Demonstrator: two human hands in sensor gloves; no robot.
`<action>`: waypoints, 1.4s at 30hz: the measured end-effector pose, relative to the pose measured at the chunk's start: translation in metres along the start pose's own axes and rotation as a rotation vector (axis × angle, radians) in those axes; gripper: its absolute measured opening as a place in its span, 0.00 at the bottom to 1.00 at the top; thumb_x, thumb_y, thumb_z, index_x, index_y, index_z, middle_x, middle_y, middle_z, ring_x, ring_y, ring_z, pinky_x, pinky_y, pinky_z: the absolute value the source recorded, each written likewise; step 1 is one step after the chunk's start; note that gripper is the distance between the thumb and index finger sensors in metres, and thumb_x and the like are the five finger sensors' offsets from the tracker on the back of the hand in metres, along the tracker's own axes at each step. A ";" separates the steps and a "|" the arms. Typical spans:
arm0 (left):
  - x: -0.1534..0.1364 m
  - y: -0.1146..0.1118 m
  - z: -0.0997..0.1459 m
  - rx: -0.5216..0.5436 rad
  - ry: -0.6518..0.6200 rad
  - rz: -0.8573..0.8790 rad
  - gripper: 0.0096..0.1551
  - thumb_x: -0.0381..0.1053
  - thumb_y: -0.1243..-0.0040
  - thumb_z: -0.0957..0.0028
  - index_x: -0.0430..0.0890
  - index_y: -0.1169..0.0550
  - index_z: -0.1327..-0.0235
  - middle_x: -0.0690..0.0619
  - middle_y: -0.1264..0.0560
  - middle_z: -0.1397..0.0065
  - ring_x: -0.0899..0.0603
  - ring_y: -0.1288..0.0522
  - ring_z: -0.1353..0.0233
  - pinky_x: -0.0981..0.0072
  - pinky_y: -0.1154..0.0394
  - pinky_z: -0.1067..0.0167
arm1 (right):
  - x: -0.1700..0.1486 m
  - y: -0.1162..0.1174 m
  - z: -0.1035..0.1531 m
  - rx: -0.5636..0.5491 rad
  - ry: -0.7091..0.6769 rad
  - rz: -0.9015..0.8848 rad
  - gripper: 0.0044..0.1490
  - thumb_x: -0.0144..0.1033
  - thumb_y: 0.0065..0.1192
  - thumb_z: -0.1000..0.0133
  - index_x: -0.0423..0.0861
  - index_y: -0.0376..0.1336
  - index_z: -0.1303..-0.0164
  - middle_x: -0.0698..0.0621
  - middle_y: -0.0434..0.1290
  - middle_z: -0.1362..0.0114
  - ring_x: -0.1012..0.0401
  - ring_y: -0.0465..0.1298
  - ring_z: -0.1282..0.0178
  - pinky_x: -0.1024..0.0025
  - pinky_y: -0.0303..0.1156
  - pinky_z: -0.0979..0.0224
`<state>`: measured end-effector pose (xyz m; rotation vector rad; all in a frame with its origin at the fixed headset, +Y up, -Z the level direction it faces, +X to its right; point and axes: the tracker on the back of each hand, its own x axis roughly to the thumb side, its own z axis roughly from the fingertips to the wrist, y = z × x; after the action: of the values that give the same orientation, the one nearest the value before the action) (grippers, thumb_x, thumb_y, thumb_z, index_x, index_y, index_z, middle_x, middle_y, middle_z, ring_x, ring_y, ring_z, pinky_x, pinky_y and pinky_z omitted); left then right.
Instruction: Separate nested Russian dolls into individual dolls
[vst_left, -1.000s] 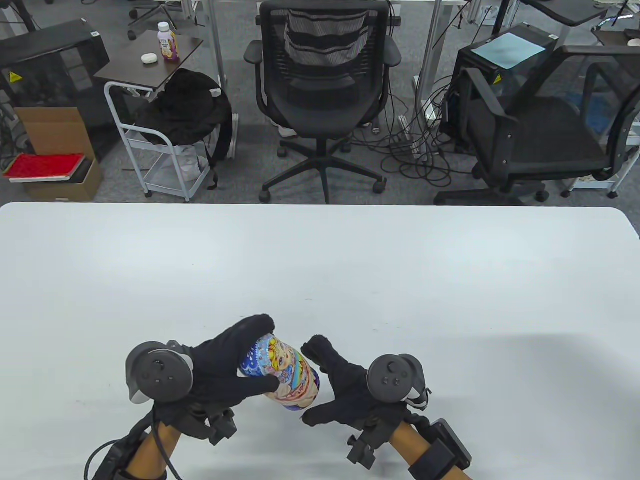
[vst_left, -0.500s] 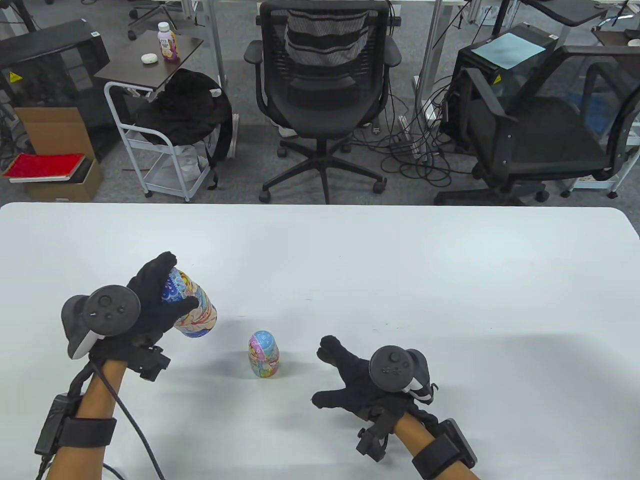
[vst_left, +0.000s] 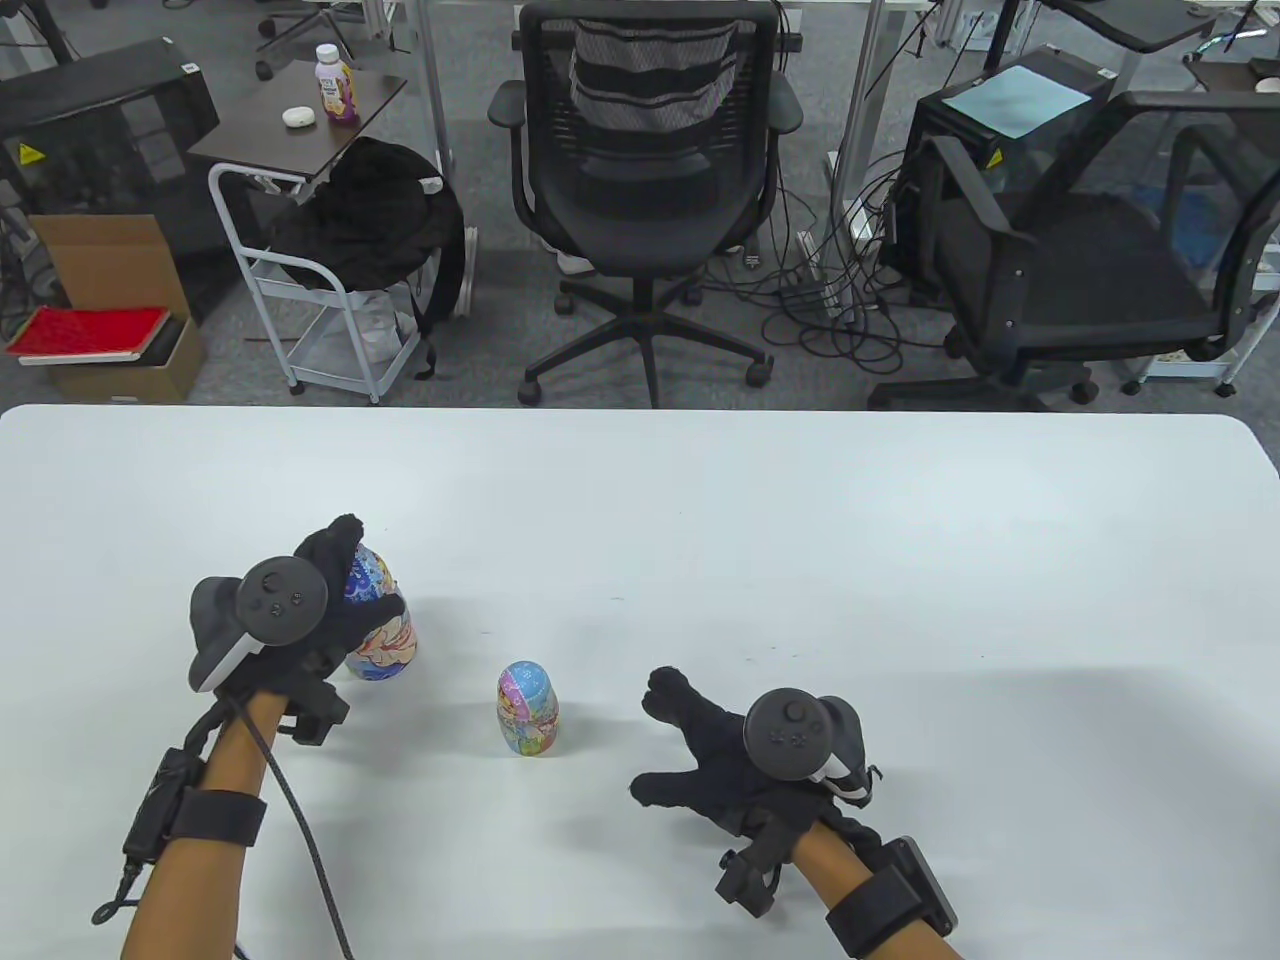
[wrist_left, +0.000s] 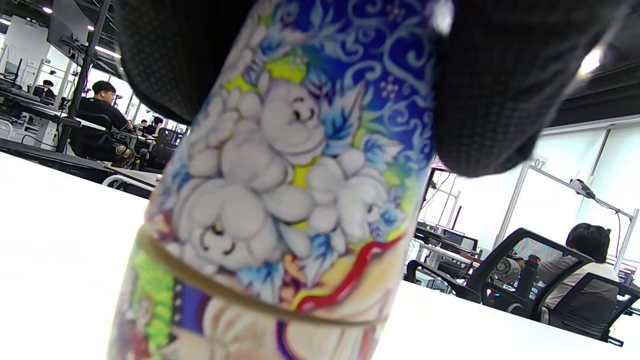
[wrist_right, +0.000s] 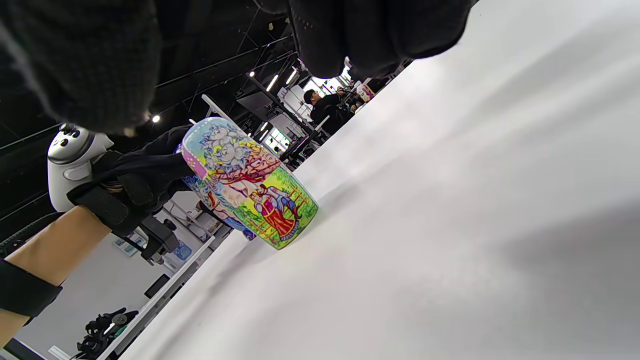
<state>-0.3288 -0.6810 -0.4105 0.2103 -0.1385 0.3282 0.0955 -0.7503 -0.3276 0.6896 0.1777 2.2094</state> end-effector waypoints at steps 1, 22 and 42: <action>0.000 -0.002 -0.001 -0.003 -0.001 -0.007 0.57 0.67 0.31 0.48 0.43 0.45 0.16 0.35 0.36 0.19 0.29 0.26 0.30 0.47 0.24 0.35 | 0.000 0.000 0.000 0.001 -0.001 0.004 0.69 0.60 0.72 0.55 0.40 0.41 0.16 0.33 0.62 0.18 0.38 0.64 0.20 0.45 0.63 0.22; 0.131 -0.043 0.065 -0.065 -0.324 -0.092 0.54 0.74 0.40 0.48 0.45 0.40 0.17 0.37 0.31 0.22 0.28 0.27 0.29 0.48 0.23 0.35 | 0.011 0.005 0.003 0.016 -0.044 0.102 0.68 0.60 0.72 0.55 0.41 0.41 0.16 0.33 0.62 0.18 0.39 0.64 0.20 0.46 0.63 0.22; 0.170 -0.024 0.081 0.046 -0.465 0.303 0.43 0.64 0.31 0.48 0.40 0.28 0.27 0.36 0.21 0.32 0.33 0.16 0.42 0.55 0.15 0.46 | 0.019 0.017 0.000 0.032 -0.035 0.087 0.67 0.60 0.72 0.55 0.39 0.44 0.17 0.34 0.63 0.19 0.39 0.66 0.21 0.46 0.64 0.22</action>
<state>-0.1699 -0.6702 -0.3080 0.3103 -0.6268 0.5807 0.0739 -0.7479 -0.3136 0.7667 0.1687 2.2796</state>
